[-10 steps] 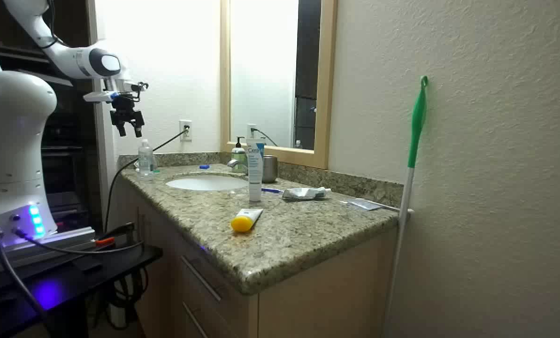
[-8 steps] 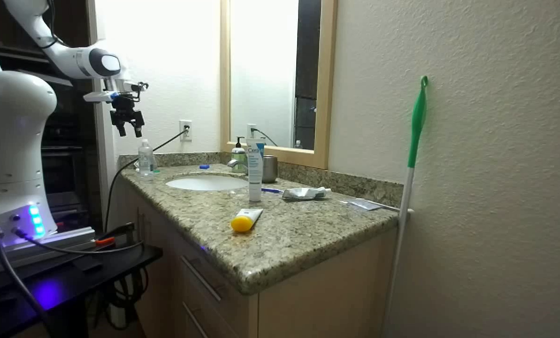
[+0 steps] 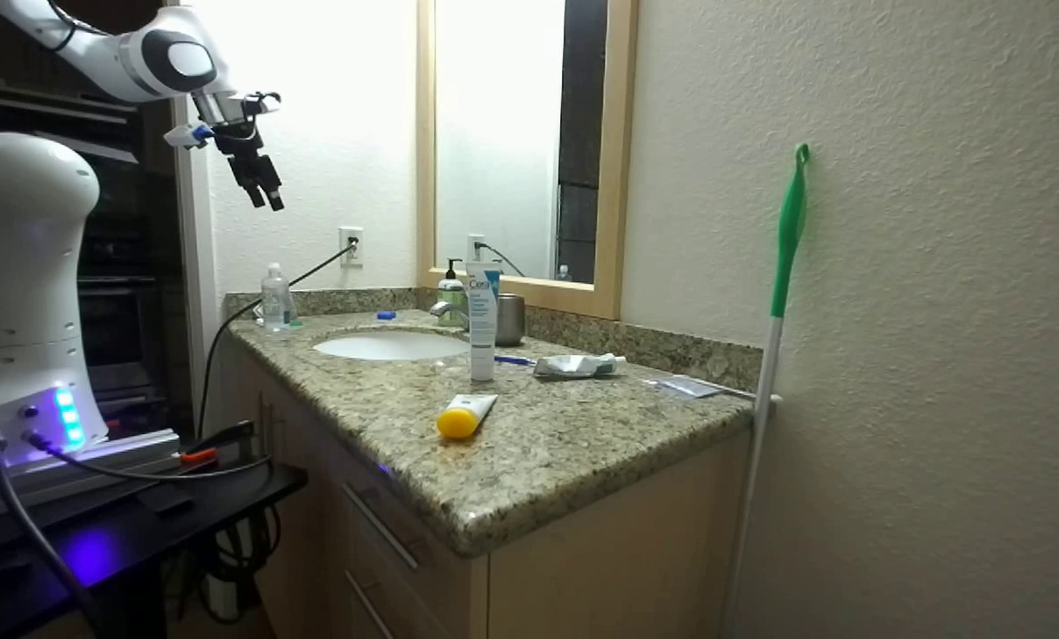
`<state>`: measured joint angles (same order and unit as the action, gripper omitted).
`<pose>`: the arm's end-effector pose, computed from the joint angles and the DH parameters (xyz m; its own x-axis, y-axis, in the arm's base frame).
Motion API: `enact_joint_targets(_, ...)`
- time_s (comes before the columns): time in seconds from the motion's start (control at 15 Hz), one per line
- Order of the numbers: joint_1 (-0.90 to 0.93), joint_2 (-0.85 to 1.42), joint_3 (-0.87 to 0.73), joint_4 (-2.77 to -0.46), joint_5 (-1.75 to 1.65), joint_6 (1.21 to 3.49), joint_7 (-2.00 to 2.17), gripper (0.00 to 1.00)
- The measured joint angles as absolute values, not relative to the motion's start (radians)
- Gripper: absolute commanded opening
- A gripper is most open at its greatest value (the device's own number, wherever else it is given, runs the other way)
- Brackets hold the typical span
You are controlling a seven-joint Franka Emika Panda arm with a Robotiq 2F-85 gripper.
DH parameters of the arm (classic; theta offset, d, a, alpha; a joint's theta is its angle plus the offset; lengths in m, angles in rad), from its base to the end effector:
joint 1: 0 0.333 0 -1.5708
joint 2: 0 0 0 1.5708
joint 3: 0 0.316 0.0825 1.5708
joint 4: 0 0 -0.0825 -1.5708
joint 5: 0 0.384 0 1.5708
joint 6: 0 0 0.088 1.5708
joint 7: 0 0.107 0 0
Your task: Move the white tube with a white lid to the left
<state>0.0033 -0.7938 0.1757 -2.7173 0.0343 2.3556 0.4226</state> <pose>0.3420 0.0646 0.4938 0.8680 -0.2757 0.4130 -0.2651 -0.9606 -0.0841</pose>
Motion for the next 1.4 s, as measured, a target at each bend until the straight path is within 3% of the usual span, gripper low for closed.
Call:
enact_joint_targets(0.47, -0.048, -0.774, 0.203, -2.713, 0.004, 2.329, 0.496, 1.0)
enact_joint_targets(1.07, -0.42, -1.04, -0.031, -2.576, -0.225, 2.034, 0.496, 1.0)
enact_joint_targets(1.4, -0.435, -1.055, -0.035, -2.577, -0.229, 1.982, 0.49, 1.0)
